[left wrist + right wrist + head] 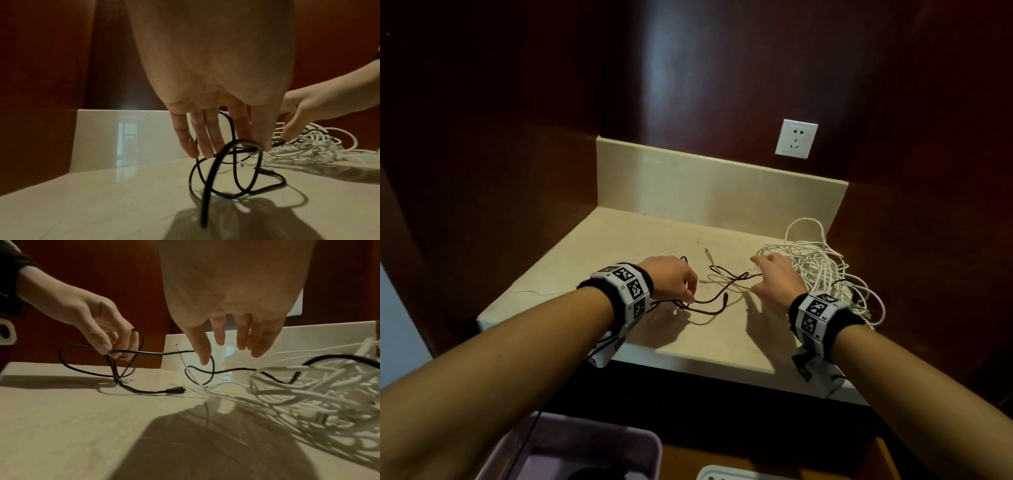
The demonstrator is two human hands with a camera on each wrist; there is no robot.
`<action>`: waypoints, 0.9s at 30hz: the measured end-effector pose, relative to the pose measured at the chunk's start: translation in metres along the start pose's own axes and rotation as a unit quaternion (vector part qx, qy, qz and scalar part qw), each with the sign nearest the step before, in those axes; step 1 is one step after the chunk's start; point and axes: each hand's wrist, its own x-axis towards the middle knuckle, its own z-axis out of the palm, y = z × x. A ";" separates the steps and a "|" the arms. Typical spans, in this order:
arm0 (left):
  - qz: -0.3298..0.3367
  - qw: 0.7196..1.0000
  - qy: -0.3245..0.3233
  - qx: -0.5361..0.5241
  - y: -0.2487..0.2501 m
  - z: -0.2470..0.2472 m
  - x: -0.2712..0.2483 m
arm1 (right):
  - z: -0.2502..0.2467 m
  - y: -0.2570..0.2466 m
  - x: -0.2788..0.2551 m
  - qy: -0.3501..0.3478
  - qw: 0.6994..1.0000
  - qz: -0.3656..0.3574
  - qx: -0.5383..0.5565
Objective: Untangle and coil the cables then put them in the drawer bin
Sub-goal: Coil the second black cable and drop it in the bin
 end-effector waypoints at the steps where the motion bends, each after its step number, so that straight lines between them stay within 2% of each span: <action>1: -0.002 1.000 0.000 -0.002 -0.003 -0.001 -0.001 | 0.002 0.002 0.002 -0.015 1.000 0.001 -0.006; 5: -0.012 1.000 0.006 -0.007 -0.011 -0.001 -0.005 | 0.008 0.004 0.011 -0.069 0.997 -0.004 -0.041; 9: -0.023 1.000 0.010 -0.014 -0.013 -0.002 -0.007 | 0.007 -0.003 0.016 -0.058 0.995 -0.001 -0.079; 19: -0.042 0.998 0.027 -0.032 -0.016 -0.008 -0.012 | -0.001 -0.019 0.016 -0.085 0.978 -0.012 -0.189; 22: -0.048 0.998 0.039 -0.035 -0.017 -0.010 -0.012 | -0.005 -0.017 0.014 -0.053 0.985 -0.005 -0.164; 27: -0.052 0.996 0.064 -0.037 -0.014 -0.015 -0.010 | -0.024 -0.010 0.016 0.060 0.998 0.005 -0.015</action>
